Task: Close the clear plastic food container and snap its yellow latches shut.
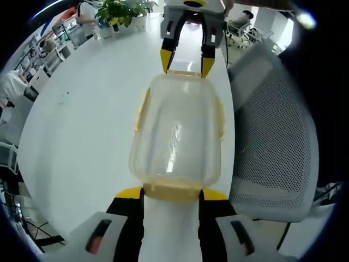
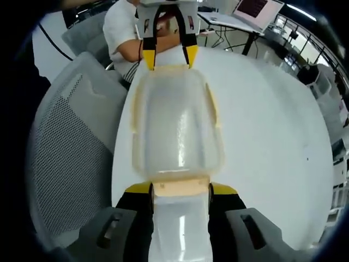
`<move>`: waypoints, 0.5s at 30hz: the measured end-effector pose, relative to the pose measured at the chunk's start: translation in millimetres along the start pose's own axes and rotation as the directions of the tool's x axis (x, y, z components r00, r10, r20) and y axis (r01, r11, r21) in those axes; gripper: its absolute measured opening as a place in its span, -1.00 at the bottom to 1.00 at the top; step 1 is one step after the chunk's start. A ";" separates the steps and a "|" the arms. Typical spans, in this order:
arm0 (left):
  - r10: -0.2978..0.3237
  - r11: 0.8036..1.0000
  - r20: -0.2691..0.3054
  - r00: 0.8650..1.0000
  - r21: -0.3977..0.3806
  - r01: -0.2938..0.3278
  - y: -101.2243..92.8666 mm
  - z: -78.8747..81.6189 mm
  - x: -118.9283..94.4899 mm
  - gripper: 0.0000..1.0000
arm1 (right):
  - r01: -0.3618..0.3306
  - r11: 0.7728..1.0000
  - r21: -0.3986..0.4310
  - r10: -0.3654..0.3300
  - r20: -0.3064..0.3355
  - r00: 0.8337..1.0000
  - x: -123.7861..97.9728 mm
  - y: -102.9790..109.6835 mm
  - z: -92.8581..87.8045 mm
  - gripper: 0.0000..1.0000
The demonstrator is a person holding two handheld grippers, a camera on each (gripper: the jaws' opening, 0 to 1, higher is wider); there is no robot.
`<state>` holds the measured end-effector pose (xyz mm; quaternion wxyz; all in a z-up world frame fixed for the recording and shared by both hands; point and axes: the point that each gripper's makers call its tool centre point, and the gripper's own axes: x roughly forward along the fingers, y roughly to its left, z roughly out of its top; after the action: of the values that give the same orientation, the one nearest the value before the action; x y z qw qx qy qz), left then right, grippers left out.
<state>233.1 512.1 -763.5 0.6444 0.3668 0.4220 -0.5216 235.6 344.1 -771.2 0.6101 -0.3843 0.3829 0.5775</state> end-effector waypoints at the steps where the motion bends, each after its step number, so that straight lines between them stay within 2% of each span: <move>1: 0.002 1.000 0.002 1.000 -0.003 -0.002 -0.2 1.1 -0.1 -0.34 | 0.000 1.000 -0.002 0.000 0.003 1.000 -1.7 -0.6 -1.3 -0.29; 7: 0.003 0.999 -0.002 1.000 -0.038 -0.003 -7.6 8.4 4.1 -0.34 | -0.014 1.000 -0.022 0.015 0.014 1.000 -6.8 0.5 -8.7 -0.29; 15: 0.014 0.997 -0.003 1.000 -0.072 -0.014 -17.2 25.7 10.8 -0.34 | -0.032 0.998 -0.050 0.032 0.005 0.999 -13.3 -0.5 -26.6 -0.29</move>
<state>221.4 481.5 -764.4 0.6604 0.3469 0.4387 -0.5010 234.9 314.4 -770.0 0.5920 -0.3917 0.3725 0.5978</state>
